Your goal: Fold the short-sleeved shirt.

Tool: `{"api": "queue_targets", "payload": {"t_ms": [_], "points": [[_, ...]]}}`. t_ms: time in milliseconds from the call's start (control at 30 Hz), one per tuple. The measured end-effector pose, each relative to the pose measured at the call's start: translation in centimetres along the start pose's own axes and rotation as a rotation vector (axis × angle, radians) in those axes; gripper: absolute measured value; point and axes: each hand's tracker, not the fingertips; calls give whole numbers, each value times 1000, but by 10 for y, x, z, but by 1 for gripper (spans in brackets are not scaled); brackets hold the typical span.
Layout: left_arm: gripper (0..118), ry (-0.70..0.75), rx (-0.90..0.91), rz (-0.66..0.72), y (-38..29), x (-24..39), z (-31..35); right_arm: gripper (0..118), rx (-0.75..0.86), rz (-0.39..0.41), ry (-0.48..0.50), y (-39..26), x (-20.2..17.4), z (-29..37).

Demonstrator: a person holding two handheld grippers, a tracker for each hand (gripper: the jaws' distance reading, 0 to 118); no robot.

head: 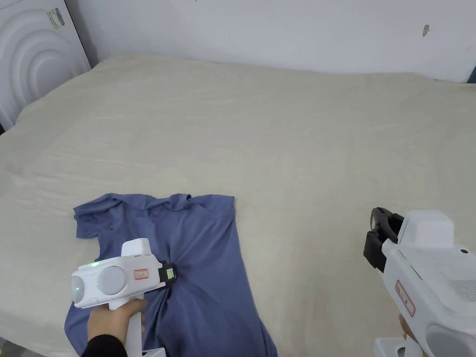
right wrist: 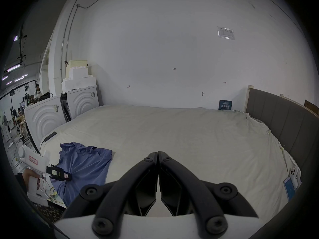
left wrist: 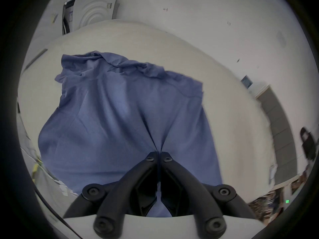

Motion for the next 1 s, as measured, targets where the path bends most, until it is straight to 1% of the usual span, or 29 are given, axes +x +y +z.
{"api": "queue_targets", "payload": {"t_ms": [33, 200, 267, 367, 667, 833, 1000], "points": [[0, -52, 10, 19, 1, -1, 6, 1, 3, -5, -2, 1, 2, 1], [0, -202, 35, 81, 3, 11, 25, 1, 17, -28, -25, 2, 14, 8], [0, -241, 47, 84, 4, 24, 31, 1, 20, -35, -34, 6, 15, 15], [0, -319, 70, 51, 10, 54, 39, 1, 28, -45, -47, 7, 23, 22], [0, -557, 190, -108, 66, 162, 94, 1, 69, -52, -112, 17, 53, 50], [0, -622, 247, -240, 101, 235, 119, 1, 102, -63, -159, 22, 75, 68], [0, -662, 258, -395, 113, 306, 126, 1, 124, -56, -211, 28, 92, 87]]}}
